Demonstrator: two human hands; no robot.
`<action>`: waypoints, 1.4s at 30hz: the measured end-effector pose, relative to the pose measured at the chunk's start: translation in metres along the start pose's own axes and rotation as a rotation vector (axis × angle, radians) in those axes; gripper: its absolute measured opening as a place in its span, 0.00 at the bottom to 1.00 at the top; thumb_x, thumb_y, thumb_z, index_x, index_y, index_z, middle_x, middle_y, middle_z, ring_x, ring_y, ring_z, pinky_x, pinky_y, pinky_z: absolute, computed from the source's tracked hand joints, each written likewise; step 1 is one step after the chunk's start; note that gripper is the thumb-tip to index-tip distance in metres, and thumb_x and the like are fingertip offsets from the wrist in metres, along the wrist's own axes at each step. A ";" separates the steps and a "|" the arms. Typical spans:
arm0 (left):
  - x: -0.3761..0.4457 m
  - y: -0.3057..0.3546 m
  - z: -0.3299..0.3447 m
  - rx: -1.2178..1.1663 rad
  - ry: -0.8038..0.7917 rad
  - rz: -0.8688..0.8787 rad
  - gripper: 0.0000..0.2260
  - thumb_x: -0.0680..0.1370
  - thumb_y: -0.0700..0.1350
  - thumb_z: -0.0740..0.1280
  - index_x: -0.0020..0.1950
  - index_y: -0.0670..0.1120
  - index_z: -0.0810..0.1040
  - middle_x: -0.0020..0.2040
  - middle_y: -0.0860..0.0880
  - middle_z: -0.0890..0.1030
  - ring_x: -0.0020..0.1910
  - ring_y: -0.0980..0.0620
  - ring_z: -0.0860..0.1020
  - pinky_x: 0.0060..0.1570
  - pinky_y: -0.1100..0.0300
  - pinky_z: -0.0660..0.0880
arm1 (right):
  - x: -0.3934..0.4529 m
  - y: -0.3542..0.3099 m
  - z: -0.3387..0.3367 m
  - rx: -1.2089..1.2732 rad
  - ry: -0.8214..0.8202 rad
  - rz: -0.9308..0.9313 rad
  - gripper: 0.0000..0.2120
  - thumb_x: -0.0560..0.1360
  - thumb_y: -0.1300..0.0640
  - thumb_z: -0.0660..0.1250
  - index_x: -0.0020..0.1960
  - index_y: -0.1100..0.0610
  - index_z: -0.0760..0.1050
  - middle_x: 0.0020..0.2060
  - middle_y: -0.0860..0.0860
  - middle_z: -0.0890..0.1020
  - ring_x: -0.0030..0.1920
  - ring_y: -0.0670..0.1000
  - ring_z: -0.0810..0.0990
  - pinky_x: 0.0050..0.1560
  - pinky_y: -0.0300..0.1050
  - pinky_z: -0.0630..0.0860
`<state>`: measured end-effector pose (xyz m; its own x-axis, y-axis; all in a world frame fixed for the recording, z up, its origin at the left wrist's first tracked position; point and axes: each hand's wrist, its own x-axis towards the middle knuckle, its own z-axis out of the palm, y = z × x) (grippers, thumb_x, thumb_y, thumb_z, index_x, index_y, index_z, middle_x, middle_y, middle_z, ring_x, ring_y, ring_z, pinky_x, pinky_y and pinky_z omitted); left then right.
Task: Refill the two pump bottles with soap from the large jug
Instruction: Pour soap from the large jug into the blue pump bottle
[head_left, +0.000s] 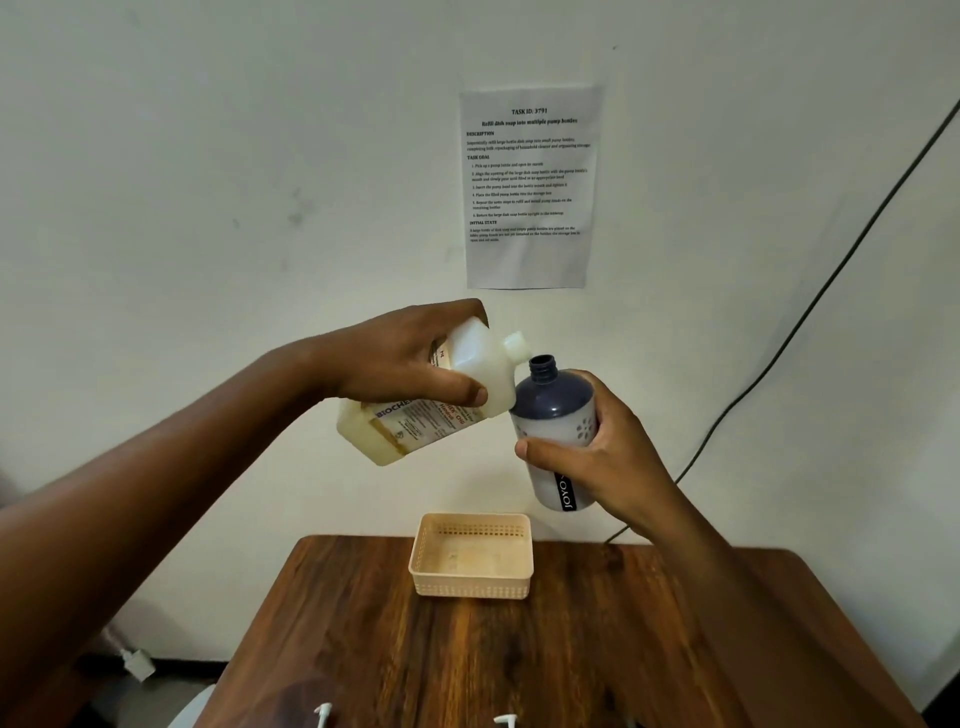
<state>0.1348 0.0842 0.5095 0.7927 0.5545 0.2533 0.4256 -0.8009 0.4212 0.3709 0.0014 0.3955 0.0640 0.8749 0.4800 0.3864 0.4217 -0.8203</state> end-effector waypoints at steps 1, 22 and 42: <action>0.001 0.001 -0.001 -0.001 -0.006 0.006 0.25 0.69 0.68 0.70 0.61 0.58 0.72 0.51 0.57 0.81 0.49 0.58 0.83 0.41 0.64 0.81 | 0.000 -0.001 0.000 -0.002 0.001 -0.001 0.30 0.60 0.38 0.77 0.59 0.32 0.70 0.51 0.34 0.79 0.52 0.39 0.80 0.41 0.29 0.76; 0.014 0.027 -0.024 0.127 -0.127 -0.068 0.17 0.70 0.63 0.72 0.53 0.61 0.72 0.47 0.57 0.81 0.45 0.60 0.82 0.38 0.67 0.76 | -0.001 -0.008 -0.007 -0.058 0.052 0.005 0.29 0.64 0.43 0.80 0.59 0.35 0.69 0.49 0.31 0.77 0.52 0.35 0.77 0.39 0.26 0.74; 0.037 0.042 -0.046 0.176 -0.285 -0.150 0.17 0.68 0.61 0.74 0.53 0.59 0.76 0.48 0.54 0.84 0.43 0.58 0.85 0.34 0.67 0.80 | 0.000 0.000 0.003 -0.063 0.136 0.007 0.31 0.67 0.45 0.80 0.63 0.36 0.66 0.52 0.32 0.75 0.54 0.35 0.76 0.42 0.27 0.75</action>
<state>0.1620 0.0818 0.5763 0.7951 0.6033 -0.0629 0.5951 -0.7558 0.2731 0.3680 0.0026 0.3943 0.1891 0.8360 0.5152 0.4418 0.3961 -0.8049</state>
